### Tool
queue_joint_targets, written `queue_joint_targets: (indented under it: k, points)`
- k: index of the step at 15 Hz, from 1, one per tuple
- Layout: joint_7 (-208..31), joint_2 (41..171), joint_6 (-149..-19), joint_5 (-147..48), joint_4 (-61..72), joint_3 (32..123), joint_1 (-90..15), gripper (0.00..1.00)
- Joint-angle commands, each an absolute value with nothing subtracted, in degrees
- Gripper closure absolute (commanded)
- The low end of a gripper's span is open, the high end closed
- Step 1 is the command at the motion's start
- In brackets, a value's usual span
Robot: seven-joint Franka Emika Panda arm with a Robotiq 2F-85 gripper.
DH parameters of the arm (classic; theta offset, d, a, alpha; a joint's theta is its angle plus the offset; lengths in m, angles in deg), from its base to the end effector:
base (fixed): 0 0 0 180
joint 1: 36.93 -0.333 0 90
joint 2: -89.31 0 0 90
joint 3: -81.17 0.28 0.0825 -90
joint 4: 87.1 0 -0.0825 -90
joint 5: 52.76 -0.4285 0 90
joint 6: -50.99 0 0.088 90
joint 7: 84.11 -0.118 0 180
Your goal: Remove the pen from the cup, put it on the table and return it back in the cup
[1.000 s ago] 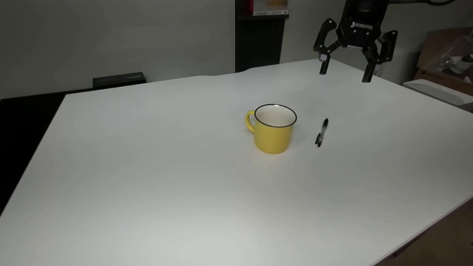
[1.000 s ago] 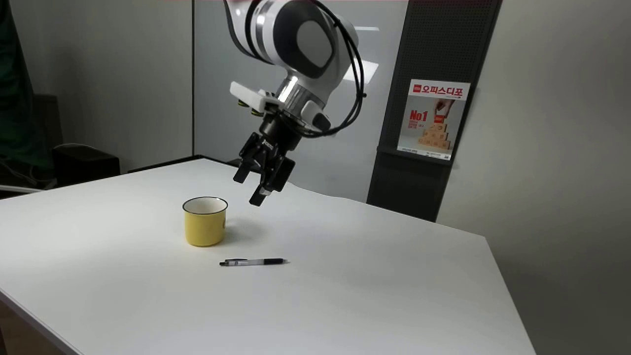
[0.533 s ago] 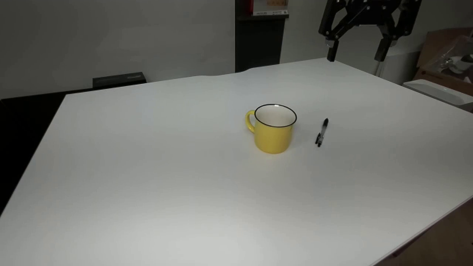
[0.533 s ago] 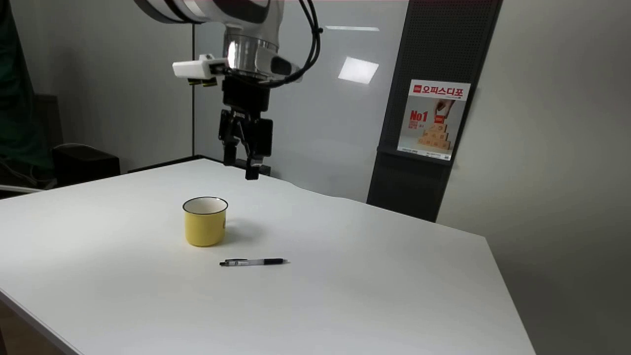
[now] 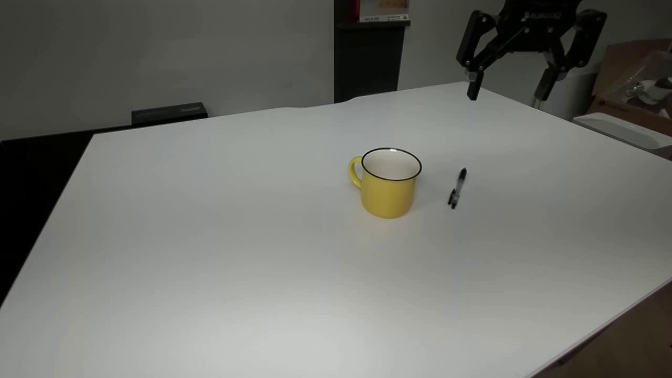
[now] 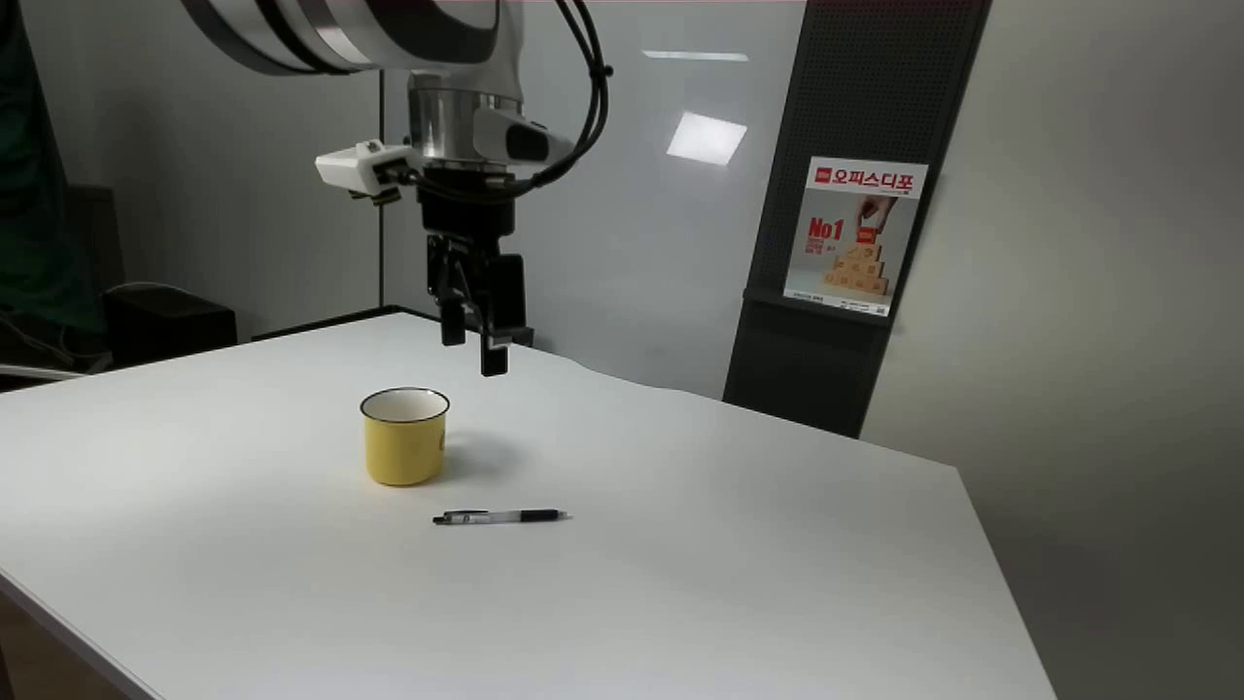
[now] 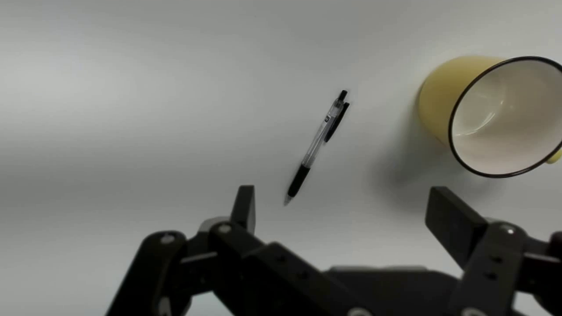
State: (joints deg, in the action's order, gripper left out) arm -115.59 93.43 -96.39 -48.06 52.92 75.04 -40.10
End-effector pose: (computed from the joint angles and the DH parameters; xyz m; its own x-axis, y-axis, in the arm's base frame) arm 0.5142 -0.0266 0.1947 0.8593 -0.5058 0.0758 -0.5084 -0.8609 0.0189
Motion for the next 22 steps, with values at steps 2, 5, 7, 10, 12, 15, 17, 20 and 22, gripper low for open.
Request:
queue_joint_targets:
  k: [2, 5, 7, 10, 12, 15, 17, 20, 22]
  points:
    - [-125.4, 96.0, -99.6, -43.7, 50.8, 75.8, -39.9, 0.00]
    - [-137.3, 101.6, -104.9, -38.7, 48.4, 74.1, -40.4, 0.00]
    - [-145.0, 105.8, -106.5, -36.1, 46.6, 71.8, -42.1, 0.00]
    - [-153.9, 111.8, -106.7, -36.0, 44.0, 68.2, -45.7, 0.00]
    - [-156.7, 115.4, -106.7, -37.9, 42.8, 67.0, -47.5, 0.00]
    - [-159.8, 119.3, -107.4, -40.6, 41.9, 66.3, -49.4, 0.00]
    - [-160.6, 121.6, -108.8, -43.0, 41.9, 66.4, -49.9, 0.00]
    - [-160.9, 124.0, -112.1, -46.6, 42.0, 66.0, -50.9, 0.00]
    - [-160.8, 125.3, -114.3, -48.7, 41.9, 65.2, -51.9, 0.02]
